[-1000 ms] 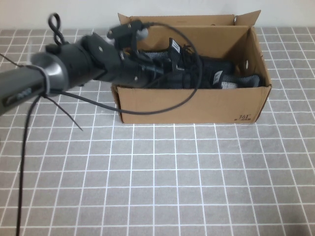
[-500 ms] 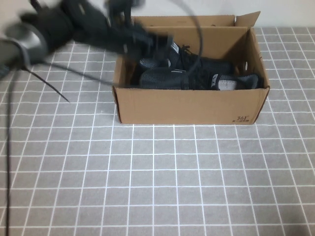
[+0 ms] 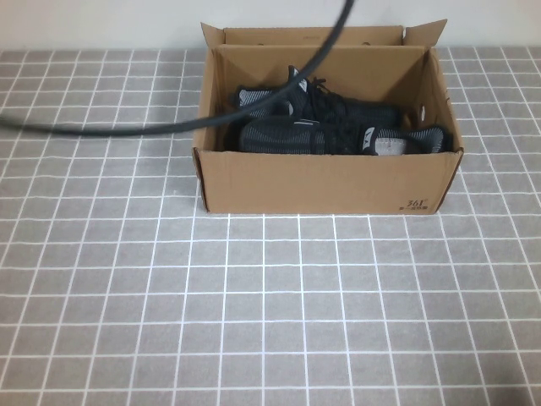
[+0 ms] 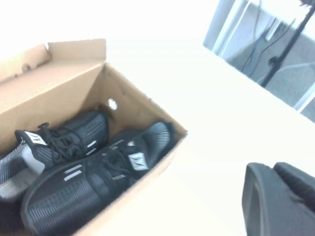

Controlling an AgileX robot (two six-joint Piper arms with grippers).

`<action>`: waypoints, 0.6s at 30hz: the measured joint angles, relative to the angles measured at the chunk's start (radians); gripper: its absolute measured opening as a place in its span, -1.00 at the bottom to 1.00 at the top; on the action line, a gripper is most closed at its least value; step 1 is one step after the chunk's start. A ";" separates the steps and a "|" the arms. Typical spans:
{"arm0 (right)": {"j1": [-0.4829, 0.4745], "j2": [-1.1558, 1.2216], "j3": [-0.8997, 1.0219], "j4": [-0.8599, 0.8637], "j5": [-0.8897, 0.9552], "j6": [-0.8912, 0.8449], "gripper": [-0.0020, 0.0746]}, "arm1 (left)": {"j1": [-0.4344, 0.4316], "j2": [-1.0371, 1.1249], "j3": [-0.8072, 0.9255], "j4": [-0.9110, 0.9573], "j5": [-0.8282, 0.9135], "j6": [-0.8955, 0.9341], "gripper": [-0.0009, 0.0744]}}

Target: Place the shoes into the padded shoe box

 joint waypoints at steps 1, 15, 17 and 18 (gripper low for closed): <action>0.000 0.000 0.000 0.000 0.000 0.000 -0.96 | 0.000 -0.044 0.015 0.007 0.012 -0.010 -0.98; 0.000 0.000 0.000 0.000 0.000 0.000 -0.97 | 0.000 -0.620 0.495 0.076 0.048 -0.056 -0.98; 0.000 0.000 0.000 0.000 0.000 0.000 -0.96 | 0.000 -0.675 0.578 0.072 0.052 -0.061 -0.98; 0.000 0.000 0.000 0.000 0.000 0.000 -0.96 | 0.000 -0.696 0.606 0.072 0.057 -0.071 -0.98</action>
